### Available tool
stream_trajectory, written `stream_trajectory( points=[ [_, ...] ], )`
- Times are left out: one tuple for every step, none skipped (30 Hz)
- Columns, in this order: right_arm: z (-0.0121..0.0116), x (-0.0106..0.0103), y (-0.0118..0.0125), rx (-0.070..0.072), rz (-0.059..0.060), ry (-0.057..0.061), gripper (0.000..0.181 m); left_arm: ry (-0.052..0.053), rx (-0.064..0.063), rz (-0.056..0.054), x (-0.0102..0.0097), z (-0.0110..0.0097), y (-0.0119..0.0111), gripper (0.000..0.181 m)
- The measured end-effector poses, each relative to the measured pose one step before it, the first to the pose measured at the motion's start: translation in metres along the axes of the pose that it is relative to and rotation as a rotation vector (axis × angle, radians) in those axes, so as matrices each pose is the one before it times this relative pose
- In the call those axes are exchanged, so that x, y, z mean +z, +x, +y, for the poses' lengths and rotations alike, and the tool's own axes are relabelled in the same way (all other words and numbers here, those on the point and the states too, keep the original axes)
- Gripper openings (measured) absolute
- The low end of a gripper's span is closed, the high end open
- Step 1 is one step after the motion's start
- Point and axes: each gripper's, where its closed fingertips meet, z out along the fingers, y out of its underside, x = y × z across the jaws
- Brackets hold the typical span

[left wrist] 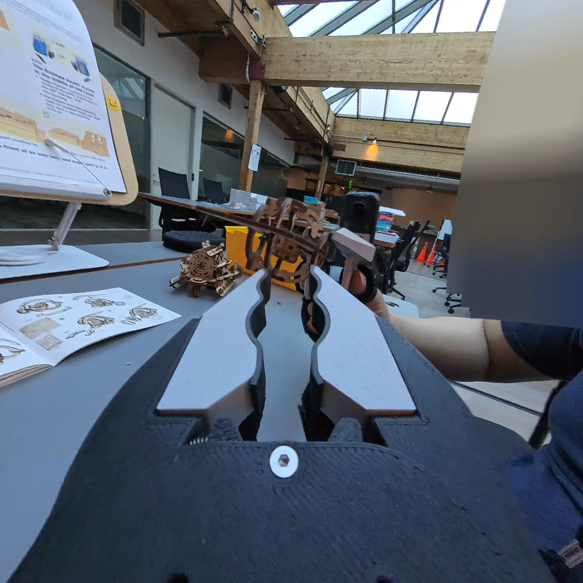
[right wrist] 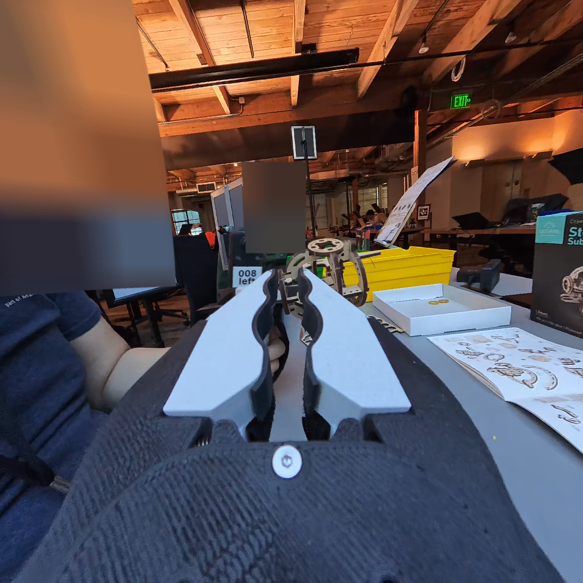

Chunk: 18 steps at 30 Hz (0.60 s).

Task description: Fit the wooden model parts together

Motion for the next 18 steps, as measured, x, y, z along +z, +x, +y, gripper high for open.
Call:
stream_trajectory(
  points=[
    [-0.00027, 0.00013, -0.00013, -0.0040, 0.0021, 0.0018, 0.010, 0.0147, 0.0284, 0.0031, -0.00151, -0.00268, 0.00275, 0.018],
    [-0.00005, 0.00023, -0.00050, 0.0019, -0.0026, 0.0001, 0.010, 0.0128, 0.0263, 0.0059, -0.00110, -0.00241, 0.00329, 0.012],
    [-0.00004, 0.00013, 0.00053, 0.0011, 0.0044, 0.0005, 0.010, 0.0086, 0.0247, 0.0137, -0.00047, -0.00179, 0.00444, 0.007],
    [-0.00008, -0.00004, 0.00033, -0.0005, 0.0020, 0.0017, 0.010, 0.0028, 0.0186, 0.0126, 0.00029, -0.00082, 0.00411, 0.004],
    [0.00018, 0.00024, -0.00145, 0.0080, -0.0121, -0.0005, 0.010, -0.0040, 0.0099, 0.0015, 0.00099, 0.00050, 0.00159, 0.005],
    [0.00044, 0.00033, -0.00108, 0.0104, -0.0091, -0.0013, 0.010, -0.0104, 0.0010, -0.0062, 0.00132, 0.00160, -0.00026, 0.008],
    [0.00018, 0.00028, 0.00002, 0.0031, 0.0000, 0.0013, 0.009, -0.0060, -0.0044, 0.0015, 0.00127, 0.00090, 0.00029, 0.011],
    [0.00047, 0.00034, -0.00045, 0.0019, -0.0032, -0.0009, 0.009, 0.0006, -0.0034, 0.0108, 0.00116, 0.00003, 0.00170, 0.011],
    [0.00042, 0.00033, -0.00029, 0.0012, -0.0015, -0.0025, 0.009, 0.0012, -0.0008, 0.0008, 0.00077, 0.00002, 0.00003, 0.010],
    [0.00039, 0.00026, -0.00002, -0.0011, 0.0007, -0.0017, 0.010, 0.0070, 0.0065, 0.0005, 0.00031, -0.00088, 0.00020, 0.007],
    [0.00019, 0.00034, -0.00088, 0.0036, -0.0067, -0.0001, 0.010, 0.0109, 0.0096, 0.0034, -0.00001, -0.00129, 0.00059, 0.004],
    [-0.00058, -0.00006, -0.00007, 0.0082, -0.0029, 0.0039, 0.009, 0.0057, 0.0072, -0.0003, -0.00007, -0.00071, -0.00009, 0.004],
    [0.00014, -0.00019, 0.00068, 0.0048, 0.0006, -0.0001, 0.010, -0.0024, 0.0054, 0.0013, 0.00035, 0.00052, 0.00003, 0.004],
    [0.00013, -0.00030, -0.00004, 0.0065, -0.0045, 0.0002, 0.010, -0.0065, 0.0060, 0.0051, 0.00042, 0.00131, 0.00058, 0.004],
    [0.00038, -0.00001, -0.00078, 0.0113, -0.0112, 0.0001, 0.010, -0.0037, 0.0054, 0.0036, 0.00021, 0.00088, 0.00034, 0.004],
    [0.00039, 0.00025, -0.00172, 0.0175, -0.0171, 0.0008, 0.010, -0.0004, 0.0042, 0.0051, 0.00020, 0.00045, 0.00065, 0.006],
    [-0.00042, 0.00032, -0.00149, 0.0152, -0.0146, 0.0061, 0.010, 0.0038, 0.0007, 0.0068, -0.00004, -0.00042, 0.00101, 0.012],
    [-0.00014, 0.00024, -0.00038, 0.0091, -0.0053, 0.0041, 0.010, 0.0033, 0.0012, 0.0038, -0.00015, -0.00067, 0.00070, 0.014]
  ],
)
